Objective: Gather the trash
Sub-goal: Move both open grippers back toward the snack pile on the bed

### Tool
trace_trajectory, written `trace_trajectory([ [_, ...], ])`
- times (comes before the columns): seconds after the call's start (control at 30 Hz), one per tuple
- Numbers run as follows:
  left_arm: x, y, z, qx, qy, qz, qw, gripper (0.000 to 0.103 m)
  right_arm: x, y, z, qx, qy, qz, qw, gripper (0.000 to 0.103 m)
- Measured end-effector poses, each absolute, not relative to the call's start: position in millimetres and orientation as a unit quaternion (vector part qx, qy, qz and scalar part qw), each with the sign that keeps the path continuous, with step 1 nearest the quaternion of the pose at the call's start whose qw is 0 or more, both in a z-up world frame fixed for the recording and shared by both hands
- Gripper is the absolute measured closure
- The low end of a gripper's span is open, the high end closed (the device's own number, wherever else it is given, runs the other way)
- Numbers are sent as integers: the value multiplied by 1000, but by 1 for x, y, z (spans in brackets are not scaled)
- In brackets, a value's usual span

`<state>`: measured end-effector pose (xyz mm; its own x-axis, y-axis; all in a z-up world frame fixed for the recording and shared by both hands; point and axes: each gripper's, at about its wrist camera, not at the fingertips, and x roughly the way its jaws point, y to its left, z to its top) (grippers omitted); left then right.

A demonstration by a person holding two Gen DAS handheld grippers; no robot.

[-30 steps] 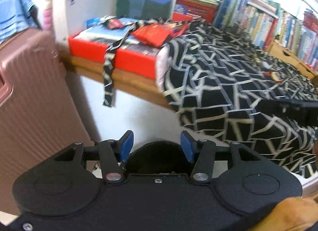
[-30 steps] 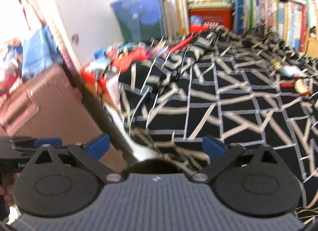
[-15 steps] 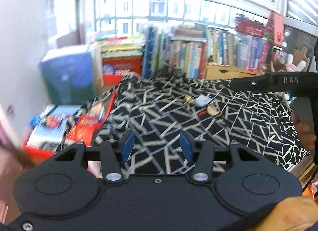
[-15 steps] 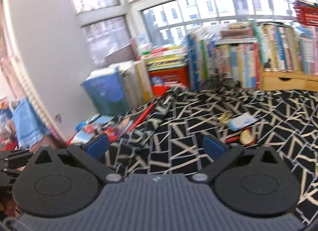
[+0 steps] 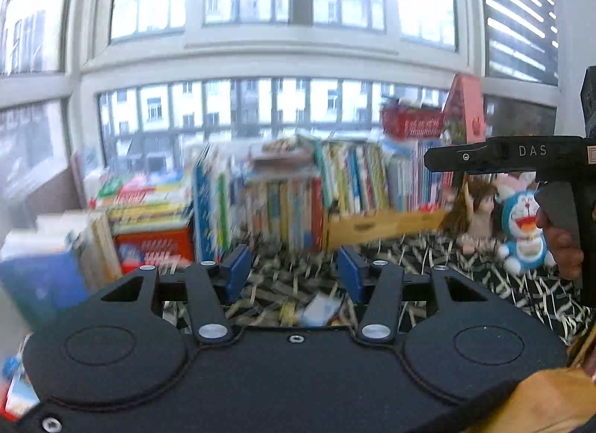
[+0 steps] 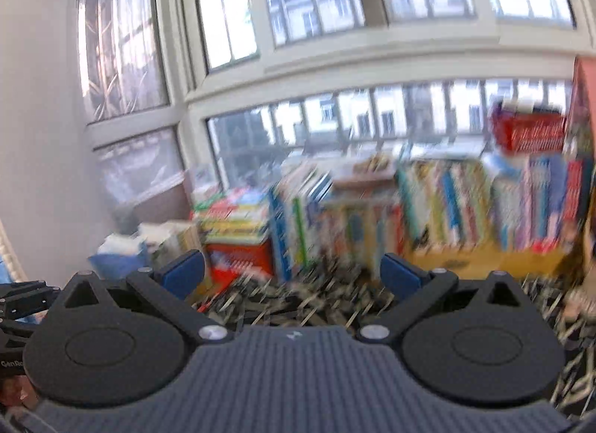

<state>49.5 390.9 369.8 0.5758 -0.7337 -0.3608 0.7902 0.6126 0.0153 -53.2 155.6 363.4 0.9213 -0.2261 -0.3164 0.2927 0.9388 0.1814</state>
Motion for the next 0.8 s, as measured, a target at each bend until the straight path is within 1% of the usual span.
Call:
trace_trajectory([
  [0.13,60,343,374,96,140,-420,892,50,-44,124,373,99,129,-160,974,0],
  [0.2,67,324,370,86,144,-411,896,45,-36,107,369,100,133,-177,970,0],
  [0.27,76,309,358,78,150,-397,902,30,-24,89,362,91,151,-175,969,0],
  [0.33,84,295,339,82,156,-379,909,26,-11,77,349,71,172,-165,969,0],
  [0.47,101,272,285,89,198,-375,901,26,10,61,303,44,211,-138,967,0],
  [0.63,122,255,203,81,271,-361,889,26,31,45,219,87,293,-108,946,0],
  [0.7,130,249,173,95,276,-339,894,27,37,44,184,98,311,-104,940,0],
  [0.8,144,237,134,119,292,-322,893,27,50,50,134,74,348,-71,932,0],
])
